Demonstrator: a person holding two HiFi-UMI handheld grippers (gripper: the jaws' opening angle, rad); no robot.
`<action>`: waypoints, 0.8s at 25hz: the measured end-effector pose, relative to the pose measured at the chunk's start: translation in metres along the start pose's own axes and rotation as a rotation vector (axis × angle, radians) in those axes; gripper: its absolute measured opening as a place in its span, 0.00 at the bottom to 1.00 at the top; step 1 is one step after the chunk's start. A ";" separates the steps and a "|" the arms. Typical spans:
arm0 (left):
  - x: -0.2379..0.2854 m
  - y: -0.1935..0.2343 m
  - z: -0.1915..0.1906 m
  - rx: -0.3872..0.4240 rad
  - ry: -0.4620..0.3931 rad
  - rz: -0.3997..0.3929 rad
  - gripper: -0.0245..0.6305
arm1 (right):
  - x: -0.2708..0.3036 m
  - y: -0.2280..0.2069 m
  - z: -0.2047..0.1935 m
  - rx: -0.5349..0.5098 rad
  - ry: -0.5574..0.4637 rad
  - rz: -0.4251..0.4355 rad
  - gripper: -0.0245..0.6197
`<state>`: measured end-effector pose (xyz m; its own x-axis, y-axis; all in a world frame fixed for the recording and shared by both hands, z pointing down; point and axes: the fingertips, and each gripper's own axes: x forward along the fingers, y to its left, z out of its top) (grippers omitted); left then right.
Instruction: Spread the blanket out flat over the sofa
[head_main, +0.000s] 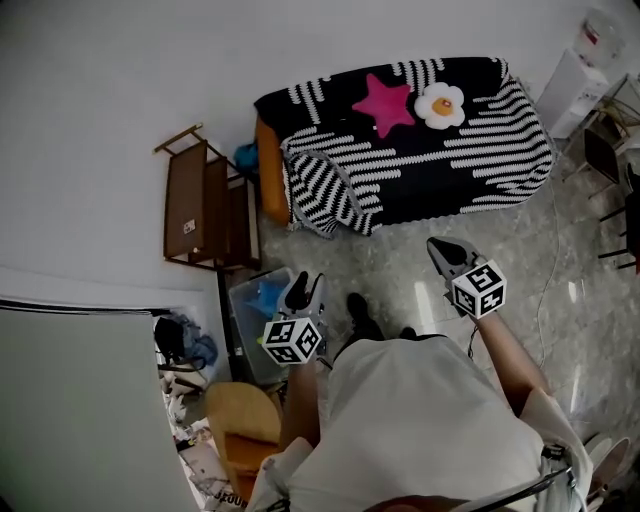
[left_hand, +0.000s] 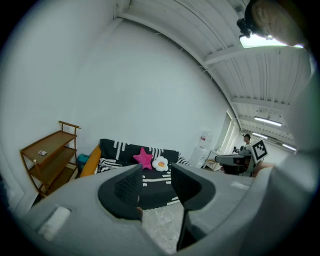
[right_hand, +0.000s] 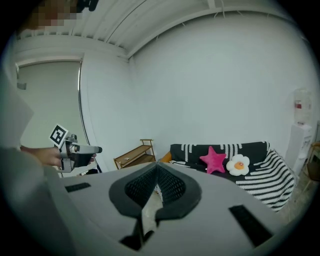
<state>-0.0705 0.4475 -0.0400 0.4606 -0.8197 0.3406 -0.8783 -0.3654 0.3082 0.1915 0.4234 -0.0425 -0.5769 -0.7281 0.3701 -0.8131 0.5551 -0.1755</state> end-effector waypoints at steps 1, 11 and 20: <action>0.006 0.008 0.003 -0.001 0.004 -0.004 0.31 | 0.009 0.000 0.002 0.006 0.005 -0.004 0.05; 0.058 0.086 0.038 0.014 0.053 -0.069 0.31 | 0.097 0.005 0.031 0.034 0.026 -0.048 0.05; 0.093 0.148 0.058 0.026 0.082 -0.121 0.31 | 0.161 0.014 0.044 0.041 0.048 -0.093 0.05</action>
<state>-0.1656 0.2916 -0.0144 0.5713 -0.7305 0.3742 -0.8183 -0.4713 0.3291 0.0840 0.2960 -0.0250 -0.4954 -0.7548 0.4299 -0.8659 0.4685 -0.1753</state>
